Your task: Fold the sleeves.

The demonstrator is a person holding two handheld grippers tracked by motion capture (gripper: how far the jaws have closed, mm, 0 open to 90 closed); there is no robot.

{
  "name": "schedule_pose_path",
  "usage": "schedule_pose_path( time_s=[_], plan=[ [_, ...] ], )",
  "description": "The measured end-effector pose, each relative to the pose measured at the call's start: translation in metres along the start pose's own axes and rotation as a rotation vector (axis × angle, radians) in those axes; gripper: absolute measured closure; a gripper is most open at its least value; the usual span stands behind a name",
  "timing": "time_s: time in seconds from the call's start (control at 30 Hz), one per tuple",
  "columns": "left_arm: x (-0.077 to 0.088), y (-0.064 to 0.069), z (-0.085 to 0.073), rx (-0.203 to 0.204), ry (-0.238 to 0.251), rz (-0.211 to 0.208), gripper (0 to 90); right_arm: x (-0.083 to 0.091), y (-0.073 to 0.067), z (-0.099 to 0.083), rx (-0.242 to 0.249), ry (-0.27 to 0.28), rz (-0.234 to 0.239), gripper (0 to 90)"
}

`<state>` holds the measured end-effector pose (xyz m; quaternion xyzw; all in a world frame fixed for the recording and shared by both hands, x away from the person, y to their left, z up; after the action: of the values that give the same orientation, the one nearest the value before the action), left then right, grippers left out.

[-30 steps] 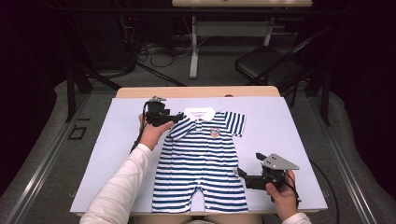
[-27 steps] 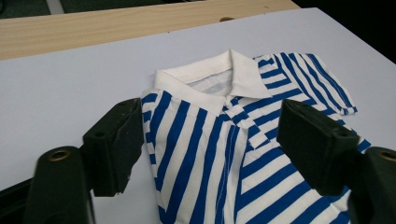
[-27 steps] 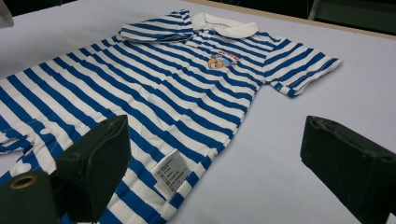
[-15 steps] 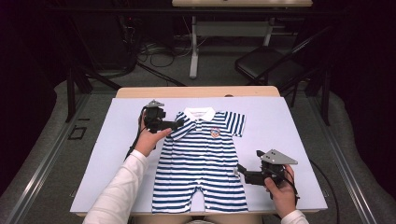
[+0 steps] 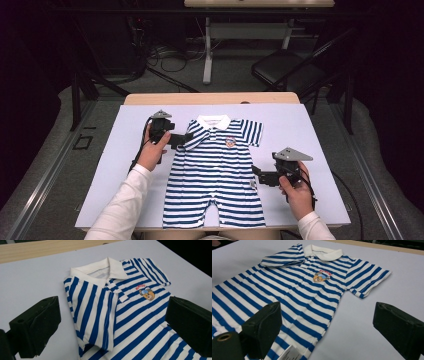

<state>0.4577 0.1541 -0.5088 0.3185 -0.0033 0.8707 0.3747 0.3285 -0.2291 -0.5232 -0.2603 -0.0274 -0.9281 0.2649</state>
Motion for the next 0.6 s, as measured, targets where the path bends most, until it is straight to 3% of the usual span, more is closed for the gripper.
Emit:
schedule_pose_path(
  time_s=[0.5,0.6],
  plan=[
    [0.005,0.004,-0.002,-0.023,-0.009,-0.011,0.6,-0.031,0.03,0.038,-0.07,-0.078,0.006,5.6],
    [0.005,0.004,-0.002,-0.026,-0.004,-0.017,0.6,-0.036,0.031,0.044,-0.057,-0.093,-0.007,3.5]
  ],
)
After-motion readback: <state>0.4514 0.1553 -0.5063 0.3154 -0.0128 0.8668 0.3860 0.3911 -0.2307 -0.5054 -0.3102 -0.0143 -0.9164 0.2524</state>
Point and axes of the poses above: each handheld gripper's, and its own axes: x roughly backward along the jaws, z roughly out of its top, y roughly to its right, the point moved 1 cm from there along -x, roughly forward along the jaws, and after that the axes turned 1 degree about -x, right-handed, at the moved point
